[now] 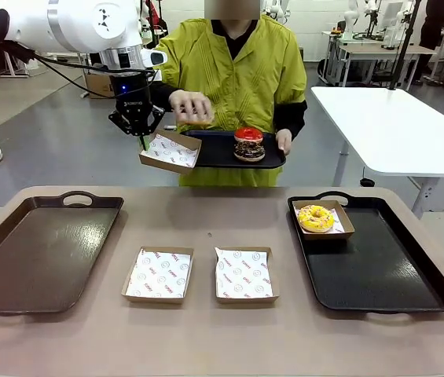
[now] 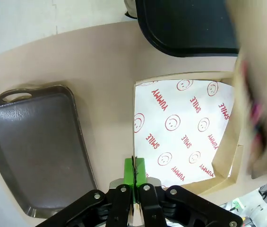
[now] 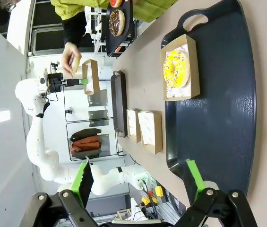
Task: Individually package the donuts and arrange them on the tray.
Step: Place the picked Paper togo box on the Handle tray while simultaneously picking up another Paper togo box from the table with the other hand.
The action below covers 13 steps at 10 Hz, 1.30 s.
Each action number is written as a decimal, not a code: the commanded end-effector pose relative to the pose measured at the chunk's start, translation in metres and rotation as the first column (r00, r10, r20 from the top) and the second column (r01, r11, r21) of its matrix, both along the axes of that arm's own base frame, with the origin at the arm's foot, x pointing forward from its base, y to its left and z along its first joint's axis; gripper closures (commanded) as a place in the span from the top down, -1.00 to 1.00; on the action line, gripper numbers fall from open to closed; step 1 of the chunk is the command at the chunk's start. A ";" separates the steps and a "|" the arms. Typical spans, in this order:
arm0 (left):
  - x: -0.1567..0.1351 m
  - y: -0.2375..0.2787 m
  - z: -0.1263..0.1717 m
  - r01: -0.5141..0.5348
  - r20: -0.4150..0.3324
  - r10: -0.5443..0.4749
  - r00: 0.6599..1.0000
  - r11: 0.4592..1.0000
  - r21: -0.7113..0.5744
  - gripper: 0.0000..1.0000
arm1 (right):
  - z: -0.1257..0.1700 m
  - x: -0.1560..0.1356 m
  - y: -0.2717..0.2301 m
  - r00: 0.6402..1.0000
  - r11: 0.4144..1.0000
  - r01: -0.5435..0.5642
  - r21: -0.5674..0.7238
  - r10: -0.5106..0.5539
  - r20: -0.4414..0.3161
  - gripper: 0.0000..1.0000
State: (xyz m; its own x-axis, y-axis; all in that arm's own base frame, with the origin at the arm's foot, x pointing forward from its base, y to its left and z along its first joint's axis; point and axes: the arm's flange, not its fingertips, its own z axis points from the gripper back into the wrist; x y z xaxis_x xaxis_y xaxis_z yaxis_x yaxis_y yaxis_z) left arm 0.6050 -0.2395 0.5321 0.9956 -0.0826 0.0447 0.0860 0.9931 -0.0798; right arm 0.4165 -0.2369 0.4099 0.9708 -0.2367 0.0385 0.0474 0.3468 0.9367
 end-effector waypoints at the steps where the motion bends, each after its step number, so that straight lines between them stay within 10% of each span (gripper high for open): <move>1: -0.002 0.001 0.001 0.003 0.011 -0.003 1.000 1.000 -0.002 -1.00 | 0.002 -0.003 0.001 1.000 1.000 -0.008 0.006 0.008 0.004 1.00; 13: -0.002 0.001 0.001 0.003 0.011 -0.003 1.000 1.000 -0.002 -1.00 | 0.002 -0.003 0.001 1.000 1.000 -0.008 0.006 0.008 0.004 1.00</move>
